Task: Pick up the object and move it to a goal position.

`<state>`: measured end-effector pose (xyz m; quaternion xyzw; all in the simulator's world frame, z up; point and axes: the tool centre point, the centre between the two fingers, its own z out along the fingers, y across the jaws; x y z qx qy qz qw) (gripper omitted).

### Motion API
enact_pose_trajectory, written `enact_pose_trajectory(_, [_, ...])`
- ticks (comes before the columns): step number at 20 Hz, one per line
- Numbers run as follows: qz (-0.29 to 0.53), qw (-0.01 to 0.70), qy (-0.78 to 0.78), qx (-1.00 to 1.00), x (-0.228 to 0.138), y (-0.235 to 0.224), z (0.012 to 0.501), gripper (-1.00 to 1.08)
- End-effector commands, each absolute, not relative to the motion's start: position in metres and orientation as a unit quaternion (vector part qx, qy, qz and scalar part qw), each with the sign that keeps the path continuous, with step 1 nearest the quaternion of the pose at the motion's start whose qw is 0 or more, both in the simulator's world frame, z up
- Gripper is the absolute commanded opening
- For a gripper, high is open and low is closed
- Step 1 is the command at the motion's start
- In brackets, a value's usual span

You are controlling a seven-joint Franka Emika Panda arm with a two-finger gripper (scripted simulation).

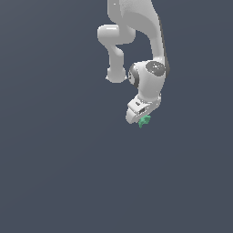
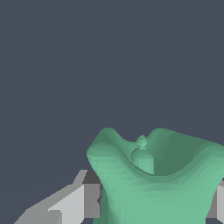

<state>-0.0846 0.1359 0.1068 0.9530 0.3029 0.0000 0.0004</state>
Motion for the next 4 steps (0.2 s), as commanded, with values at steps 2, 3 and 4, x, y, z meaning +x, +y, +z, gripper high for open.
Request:
enact_pose_trajectory(2, [0.000, 0.000, 0.302, 0.953, -0.0879, 0.1431, 0.1091, -1.00])
enact_pose_trajectory(3, [0.000, 0.000, 0.302, 0.953, -0.0878, 0.1437, 0.1093, -1.00])
enact_pose_trajectory(4, [0.000, 0.000, 0.302, 0.953, -0.0876, 0.1438, 0.1093, -1.00])
